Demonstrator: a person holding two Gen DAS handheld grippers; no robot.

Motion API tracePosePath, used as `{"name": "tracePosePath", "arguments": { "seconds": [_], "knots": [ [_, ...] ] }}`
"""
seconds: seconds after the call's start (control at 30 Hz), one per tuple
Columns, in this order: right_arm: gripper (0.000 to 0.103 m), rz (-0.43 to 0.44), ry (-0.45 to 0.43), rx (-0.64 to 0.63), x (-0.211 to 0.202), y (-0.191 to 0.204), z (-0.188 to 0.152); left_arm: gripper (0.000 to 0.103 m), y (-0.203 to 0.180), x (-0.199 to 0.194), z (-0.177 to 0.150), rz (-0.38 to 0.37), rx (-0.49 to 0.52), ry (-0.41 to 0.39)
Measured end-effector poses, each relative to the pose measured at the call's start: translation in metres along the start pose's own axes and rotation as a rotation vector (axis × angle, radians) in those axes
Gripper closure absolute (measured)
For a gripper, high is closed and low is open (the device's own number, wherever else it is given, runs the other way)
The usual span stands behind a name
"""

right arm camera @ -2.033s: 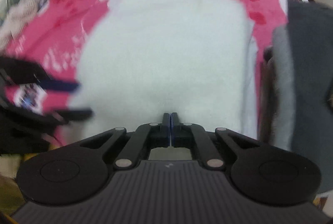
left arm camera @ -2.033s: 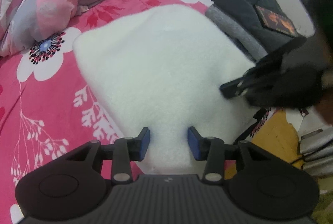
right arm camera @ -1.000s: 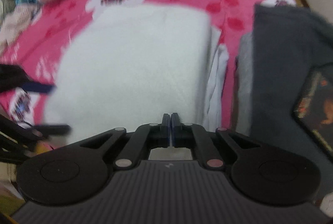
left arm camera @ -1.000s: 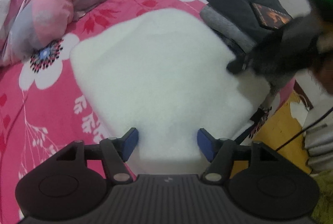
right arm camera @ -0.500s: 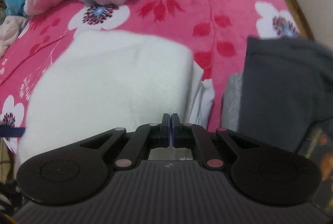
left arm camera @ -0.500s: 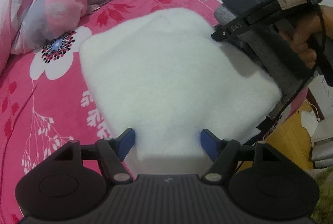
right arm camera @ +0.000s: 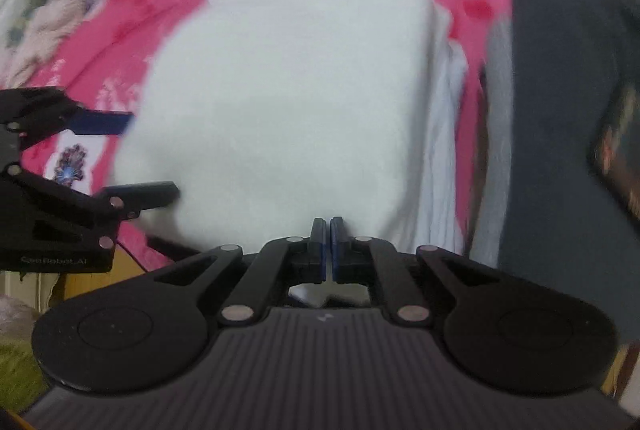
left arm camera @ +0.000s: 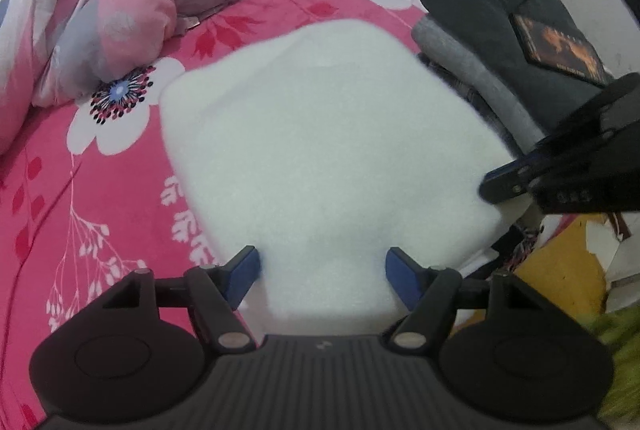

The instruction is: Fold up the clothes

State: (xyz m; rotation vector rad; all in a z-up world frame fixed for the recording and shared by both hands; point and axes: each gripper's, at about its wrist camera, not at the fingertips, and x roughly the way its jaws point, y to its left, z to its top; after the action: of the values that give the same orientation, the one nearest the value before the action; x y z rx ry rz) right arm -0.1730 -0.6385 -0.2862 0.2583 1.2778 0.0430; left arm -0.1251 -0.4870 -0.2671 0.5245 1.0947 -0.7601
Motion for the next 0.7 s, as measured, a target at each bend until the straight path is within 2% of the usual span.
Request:
{"name": "tracePosePath", "arguments": {
  "seconds": [0.1, 0.2, 0.33, 0.5, 0.7],
  "knots": [
    [0.101, 0.024, -0.04, 0.023, -0.028, 0.005, -0.005, 0.032, 0.0, -0.004, -0.001, 0.0, 0.001, -0.01],
    [0.101, -0.017, -0.068, 0.04, -0.047, 0.011, -0.013, 0.032, 0.002, -0.012, -0.003, -0.003, -0.01, -0.019],
    [0.1, -0.033, -0.103, 0.103, -0.059, 0.02, -0.028, 0.032, -0.004, -0.026, -0.008, -0.013, 0.01, -0.039],
    [0.099, -0.054, -0.138, 0.111, -0.072, 0.033, -0.038, 0.031, -0.011, -0.041, -0.012, -0.007, 0.026, -0.042],
    [0.091, -0.065, -0.157, 0.13, -0.08, 0.04, -0.049, 0.028, -0.012, -0.062, -0.022, -0.011, -0.008, -0.054]
  ]
}}
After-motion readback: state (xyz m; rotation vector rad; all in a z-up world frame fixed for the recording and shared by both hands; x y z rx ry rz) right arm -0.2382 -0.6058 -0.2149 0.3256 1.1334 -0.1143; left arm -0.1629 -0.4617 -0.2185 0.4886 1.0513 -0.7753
